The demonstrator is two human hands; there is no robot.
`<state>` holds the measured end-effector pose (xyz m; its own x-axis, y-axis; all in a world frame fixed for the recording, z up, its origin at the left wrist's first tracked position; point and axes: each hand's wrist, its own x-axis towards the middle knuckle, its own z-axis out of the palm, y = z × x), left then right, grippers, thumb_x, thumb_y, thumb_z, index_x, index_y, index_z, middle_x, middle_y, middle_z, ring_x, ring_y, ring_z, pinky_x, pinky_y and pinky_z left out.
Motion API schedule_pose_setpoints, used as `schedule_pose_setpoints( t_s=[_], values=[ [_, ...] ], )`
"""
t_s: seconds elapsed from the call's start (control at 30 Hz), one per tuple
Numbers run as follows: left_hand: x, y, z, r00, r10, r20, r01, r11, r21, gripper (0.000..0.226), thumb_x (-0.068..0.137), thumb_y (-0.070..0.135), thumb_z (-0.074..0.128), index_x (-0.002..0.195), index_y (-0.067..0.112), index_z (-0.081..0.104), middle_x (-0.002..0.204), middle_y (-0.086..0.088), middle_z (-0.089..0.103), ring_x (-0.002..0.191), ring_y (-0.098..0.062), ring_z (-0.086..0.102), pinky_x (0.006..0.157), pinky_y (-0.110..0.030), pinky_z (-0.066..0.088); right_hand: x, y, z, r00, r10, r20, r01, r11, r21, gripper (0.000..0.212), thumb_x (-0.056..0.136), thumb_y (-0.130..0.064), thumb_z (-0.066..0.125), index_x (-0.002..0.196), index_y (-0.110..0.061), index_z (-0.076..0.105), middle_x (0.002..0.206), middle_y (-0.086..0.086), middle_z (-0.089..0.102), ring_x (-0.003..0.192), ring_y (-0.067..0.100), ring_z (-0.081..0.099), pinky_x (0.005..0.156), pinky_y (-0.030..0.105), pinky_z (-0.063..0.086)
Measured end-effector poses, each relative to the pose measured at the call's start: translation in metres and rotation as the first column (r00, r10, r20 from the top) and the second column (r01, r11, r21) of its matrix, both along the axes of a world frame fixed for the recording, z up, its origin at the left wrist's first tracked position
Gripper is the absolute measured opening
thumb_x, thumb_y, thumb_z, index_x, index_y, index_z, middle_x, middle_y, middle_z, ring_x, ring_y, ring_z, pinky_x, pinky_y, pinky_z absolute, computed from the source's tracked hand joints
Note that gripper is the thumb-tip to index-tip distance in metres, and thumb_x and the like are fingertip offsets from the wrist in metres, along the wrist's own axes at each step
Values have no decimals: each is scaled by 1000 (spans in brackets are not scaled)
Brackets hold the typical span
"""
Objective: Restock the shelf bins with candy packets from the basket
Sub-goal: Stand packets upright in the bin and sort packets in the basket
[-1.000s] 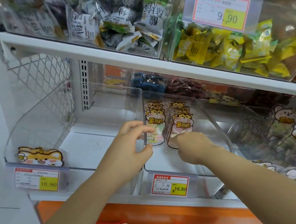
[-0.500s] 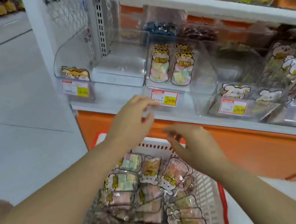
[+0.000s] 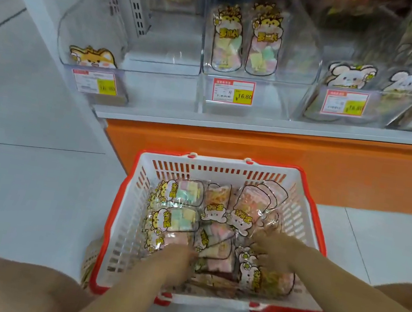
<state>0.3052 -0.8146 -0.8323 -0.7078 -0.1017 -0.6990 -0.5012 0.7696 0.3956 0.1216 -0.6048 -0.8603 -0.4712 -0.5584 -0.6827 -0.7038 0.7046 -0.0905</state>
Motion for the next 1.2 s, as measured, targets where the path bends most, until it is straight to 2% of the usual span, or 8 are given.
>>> schedule_pose_setpoints(
  t_s=[0.1, 0.23, 0.47, 0.67, 0.77, 0.93, 1.07, 1.2],
  values=[
    [-7, 7, -8, 999, -16, 32, 15, 1000, 4, 52, 98, 9, 44, 146, 29, 46, 149, -3, 48, 128, -24, 52, 106, -37, 45, -7, -1, -5, 1000, -20, 8, 19, 997, 72, 44, 92, -37, 58, 135, -26, 52, 130, 4, 61, 115, 28, 61, 95, 43, 52],
    [-17, 8, -16, 1000, -11, -1, 11, 1000, -7, 47, 97, 21, 49, 144, 28, 47, 147, -2, 48, 128, -23, 51, 107, -38, 44, -23, -27, 9, 983, 62, -174, -83, 990, -111, 49, 90, -27, 59, 138, -32, 49, 134, -1, 54, 114, 25, 59, 87, 37, 54],
    [-23, 12, -30, 997, -1, -82, 0, 1000, -12, 51, 99, 25, 47, 149, 26, 39, 158, 1, 30, 144, -24, 32, 116, -41, 35, -48, -61, 8, 809, 418, -413, -456, 890, 8, 77, 90, -9, 58, 155, -26, 22, 165, 4, 13, 150, 28, 15, 118, 51, 24],
    [-52, 14, -36, 909, 371, -192, -337, 923, 189, 36, 97, 28, 53, 133, 29, 57, 135, 2, 56, 107, -18, 59, 95, -30, 50, -58, -60, -3, 771, 437, -463, -436, 892, 117, 61, 89, -19, 61, 146, -28, 40, 158, 10, 25, 145, 33, 18, 118, 62, 11],
    [-65, 13, -30, 757, 652, -45, -582, 704, 406, 41, 98, 24, 55, 139, 27, 53, 138, 3, 54, 122, -18, 53, 91, -29, 46, -53, -49, -8, 788, 441, -430, -420, 895, 149, 62, 91, -18, 59, 149, -20, 36, 162, 15, 15, 149, 35, 9, 119, 63, 9],
    [-81, 9, -26, 336, 845, 417, -810, 34, 585, 22, 102, 23, 56, 123, 23, 60, 103, -3, 74, 103, -21, 67, 84, -38, 55, -40, -47, -1, 865, 394, -312, -371, 919, 131, 65, 94, -7, 56, 152, -9, 29, 165, 15, 7, 149, 36, 17, 119, 56, 23],
    [-92, 8, -28, 165, 829, 535, -875, -127, 468, 10, 100, 19, 60, 108, 13, 60, 99, -16, 68, 95, -29, 69, 93, -46, 56, -40, -48, 20, 934, 282, -219, -284, 959, 22, 52, 88, 10, 51, 138, -3, 47, 134, 21, 54, 111, 35, 62, 87, 46, 55],
    [-101, 14, -26, 13, 781, 625, -878, -289, 381, 17, 94, 14, 68, 105, 5, 59, 98, -21, 64, 90, -32, 68, 97, -48, 55, -47, -32, 32, 981, 146, -126, -161, 980, -117, 29, 87, 3, 50, 104, -21, 48, 88, 3, 61, 83, 28, 63, 77, 42, 57]
  ],
)
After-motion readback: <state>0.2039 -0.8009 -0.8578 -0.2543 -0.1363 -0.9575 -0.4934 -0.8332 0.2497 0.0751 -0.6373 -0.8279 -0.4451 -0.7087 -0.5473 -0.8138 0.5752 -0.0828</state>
